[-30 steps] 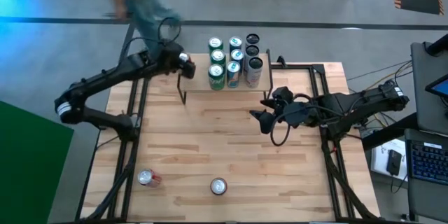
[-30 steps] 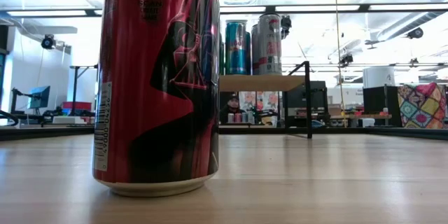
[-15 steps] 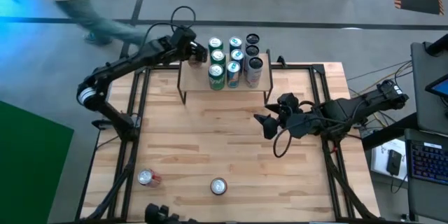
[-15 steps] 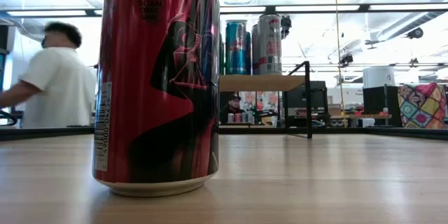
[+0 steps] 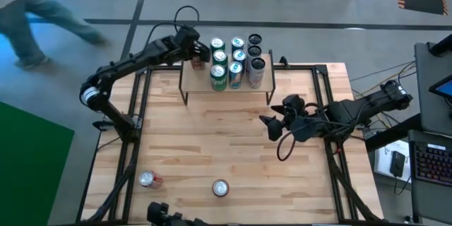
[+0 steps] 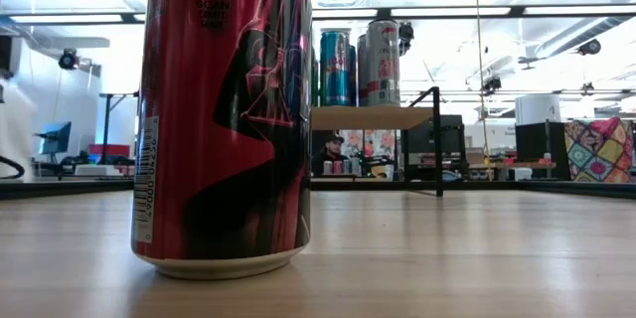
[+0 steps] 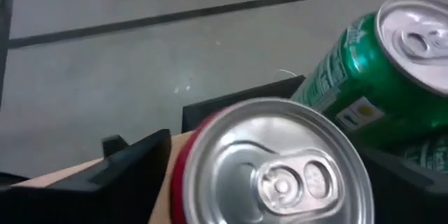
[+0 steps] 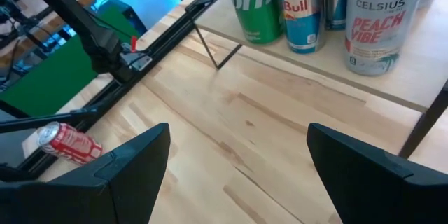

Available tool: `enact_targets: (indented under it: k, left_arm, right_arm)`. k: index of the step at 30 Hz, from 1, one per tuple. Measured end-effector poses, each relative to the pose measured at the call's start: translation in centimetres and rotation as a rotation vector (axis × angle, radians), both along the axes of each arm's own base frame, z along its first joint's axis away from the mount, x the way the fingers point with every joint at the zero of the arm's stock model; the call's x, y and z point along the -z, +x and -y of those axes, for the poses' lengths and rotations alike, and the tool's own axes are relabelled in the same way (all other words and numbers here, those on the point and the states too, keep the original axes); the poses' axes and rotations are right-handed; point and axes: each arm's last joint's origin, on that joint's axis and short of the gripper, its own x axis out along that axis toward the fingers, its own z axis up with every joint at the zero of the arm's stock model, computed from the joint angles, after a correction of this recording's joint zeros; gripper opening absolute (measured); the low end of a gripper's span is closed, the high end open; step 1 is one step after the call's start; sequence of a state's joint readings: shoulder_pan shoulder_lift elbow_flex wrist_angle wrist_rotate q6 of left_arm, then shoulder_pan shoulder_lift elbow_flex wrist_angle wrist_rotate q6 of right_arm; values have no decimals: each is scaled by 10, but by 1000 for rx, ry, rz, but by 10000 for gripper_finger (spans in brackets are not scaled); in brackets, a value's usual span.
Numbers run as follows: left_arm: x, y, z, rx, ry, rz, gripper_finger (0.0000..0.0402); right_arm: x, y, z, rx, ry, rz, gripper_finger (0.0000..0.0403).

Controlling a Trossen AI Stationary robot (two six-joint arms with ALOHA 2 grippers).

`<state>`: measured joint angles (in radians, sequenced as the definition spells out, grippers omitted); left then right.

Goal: Place canned beverage on shelf
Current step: Put the top left red soda can on the shelf, then put the left red soda can on the shelf aligned with the other red soda can

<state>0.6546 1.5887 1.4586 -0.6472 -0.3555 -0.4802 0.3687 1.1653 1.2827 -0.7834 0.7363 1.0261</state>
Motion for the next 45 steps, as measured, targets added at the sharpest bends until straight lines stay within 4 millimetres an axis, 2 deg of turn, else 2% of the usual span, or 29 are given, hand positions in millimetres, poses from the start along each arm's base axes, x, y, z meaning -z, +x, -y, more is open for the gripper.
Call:
enact_targets:
  k: [5,10,13,16,22,24,26,28,30,32,38,45]
  left_arm:
    - [-8,-3,-2,32,30,-29,391]
    - [-41,-13,12,109,108,-40,388]
    - [-60,-26,29,177,174,-55,385]
    - [-75,-37,53,319,255,-103,386]
    - [-81,-62,99,466,304,-115,386]
    - [-78,-73,110,543,289,-82,386]
    - [-74,-83,125,755,221,-9,385]
    - [-69,-95,142,1023,79,137,380]
    - [-62,-106,156,1129,-90,252,372]
    - [-52,-117,168,1131,-203,273,362]
    - [-13,-147,200,1027,-413,97,344]
    - [38,-160,227,924,-762,17,343]
  right_arm:
    - [-4,-5,2,9,-5,13,327]
    - [-6,-10,5,18,-15,11,327]
    - [-7,-12,5,20,-15,12,327]
    - [-6,-12,5,21,-15,6,327]
    - [-1,-12,6,21,-28,-19,327]
    - [0,-12,6,14,-37,-26,327]
    - [0,-12,5,-37,-58,-55,327]
    - [0,-11,3,-126,-72,-85,327]
    - [-1,-9,1,-176,-75,-85,327]
    - [-3,-8,1,-195,-91,-78,327]
    - [-5,-5,5,-216,-152,-83,327]
    - [3,-3,11,-200,-169,-120,327]
